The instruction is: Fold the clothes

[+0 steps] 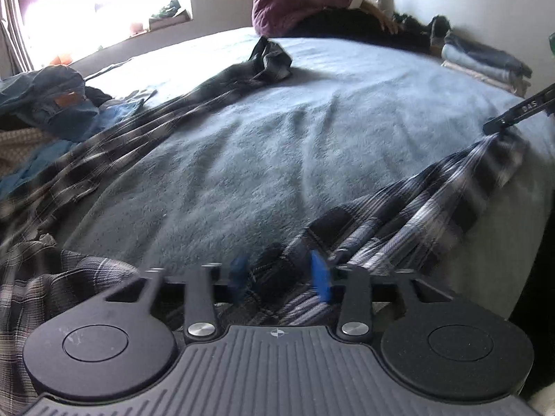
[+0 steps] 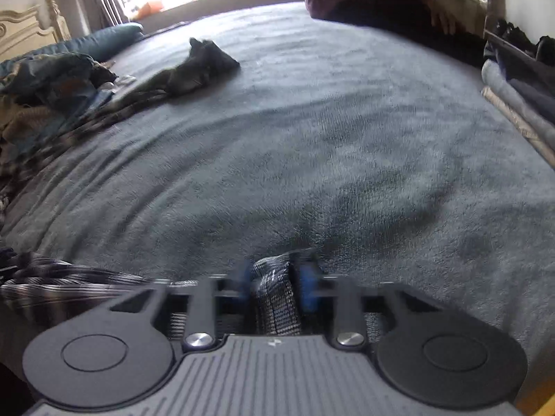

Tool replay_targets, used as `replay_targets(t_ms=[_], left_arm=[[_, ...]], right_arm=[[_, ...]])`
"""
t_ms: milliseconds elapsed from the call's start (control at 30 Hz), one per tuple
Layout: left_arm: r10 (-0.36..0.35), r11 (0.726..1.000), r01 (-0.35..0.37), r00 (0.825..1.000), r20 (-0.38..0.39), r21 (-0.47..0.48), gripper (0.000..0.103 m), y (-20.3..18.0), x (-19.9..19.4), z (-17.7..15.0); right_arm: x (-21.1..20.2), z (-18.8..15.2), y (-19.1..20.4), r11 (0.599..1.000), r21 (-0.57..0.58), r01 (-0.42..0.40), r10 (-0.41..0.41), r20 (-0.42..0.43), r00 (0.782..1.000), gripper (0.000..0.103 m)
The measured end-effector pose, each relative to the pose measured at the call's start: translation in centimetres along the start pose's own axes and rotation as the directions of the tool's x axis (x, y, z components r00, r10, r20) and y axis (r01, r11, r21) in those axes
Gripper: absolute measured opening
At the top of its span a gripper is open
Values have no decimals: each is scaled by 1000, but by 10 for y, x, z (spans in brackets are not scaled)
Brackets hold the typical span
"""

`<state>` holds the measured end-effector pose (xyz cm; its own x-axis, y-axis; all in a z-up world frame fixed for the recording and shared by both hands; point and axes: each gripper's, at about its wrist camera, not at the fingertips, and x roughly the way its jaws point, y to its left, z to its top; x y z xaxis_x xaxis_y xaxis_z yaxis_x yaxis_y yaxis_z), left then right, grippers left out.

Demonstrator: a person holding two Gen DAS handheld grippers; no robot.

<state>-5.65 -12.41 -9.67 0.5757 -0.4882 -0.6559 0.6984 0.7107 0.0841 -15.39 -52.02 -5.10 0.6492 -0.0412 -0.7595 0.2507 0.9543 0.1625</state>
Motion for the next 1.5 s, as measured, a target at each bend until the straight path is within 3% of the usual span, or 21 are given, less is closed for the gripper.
replay_targets(t_ms=[33,133,233,367,433,500,533,567,667,733,767,800,867,900,967,1033,1133,1233,1333,1400,1500], left_arm=[[4,1000,-4,1000,19,-4,14,0,-3,1],[54,997,-50,996,77,-53,2,12,-12,10],[122,983,-102,985,124,-156,0,36,-29,25],[122,964,-53,959,255,-261,0,60,-76,37],[104,963,-27,956,276,-269,0,61,-89,36],[69,961,6,963,259,-278,0,59,-92,31],[51,959,21,968,244,-284,0,58,-91,27],[38,958,29,973,226,-286,0,57,-89,23],[24,968,15,988,151,-252,2,48,-71,13],[13,968,11,995,97,-251,13,46,-59,8],[13,969,6,997,76,-248,16,46,-53,8],[13,969,1,998,56,-245,23,45,-46,7],[39,977,-33,999,25,-212,33,43,-33,11],[55,980,-51,998,15,-191,39,43,-25,14],[78,982,-77,997,-4,-172,46,45,-12,21],[79,984,-80,997,-17,-162,53,48,3,29],[55,983,-65,996,-67,-169,56,56,26,40],[39,981,-65,988,-147,-182,55,64,52,49],[43,988,-66,986,-162,-140,54,61,63,53],[48,990,-66,988,-147,-125,52,60,64,52],[44,986,-67,989,-144,-156,48,62,66,49]], right_arm=[[-4,5,1,1000,1,-22,22,13,1000,14],[-15,36,14,998,-27,-54,57,94,994,12],[-32,84,37,990,-80,-116,130,208,970,11],[-89,128,59,962,-164,-218,268,411,872,10],[-122,123,55,948,-211,-237,313,492,812,7],[-149,104,42,934,-252,-252,353,555,754,7],[-157,89,30,933,-253,-257,358,566,743,7],[-159,74,18,939,-233,-254,343,558,756,7],[-137,29,-18,976,-105,-192,219,470,855,8],[-108,7,-45,986,27,-166,146,355,923,8],[-97,0,-52,985,72,-156,126,311,942,10],[-90,-1,-52,984,78,-157,128,293,948,10],[-75,0,-50,984,82,-161,135,260,956,13],[-70,8,-40,984,46,-171,154,260,953,19],[-57,29,-13,980,-46,-193,199,259,945,51],[-41,53,18,965,-152,-215,248,250,936,62],[1,87,63,919,-317,-235,299,169,939,72],[51,112,91,878,-408,-249,310,89,947,74],[91,126,117,823,-470,-319,372,23,928,74],[102,124,131,757,-533,-378,426,-37,904,74],[122,113,156,679,-601,-422,426,-145,893,74]])
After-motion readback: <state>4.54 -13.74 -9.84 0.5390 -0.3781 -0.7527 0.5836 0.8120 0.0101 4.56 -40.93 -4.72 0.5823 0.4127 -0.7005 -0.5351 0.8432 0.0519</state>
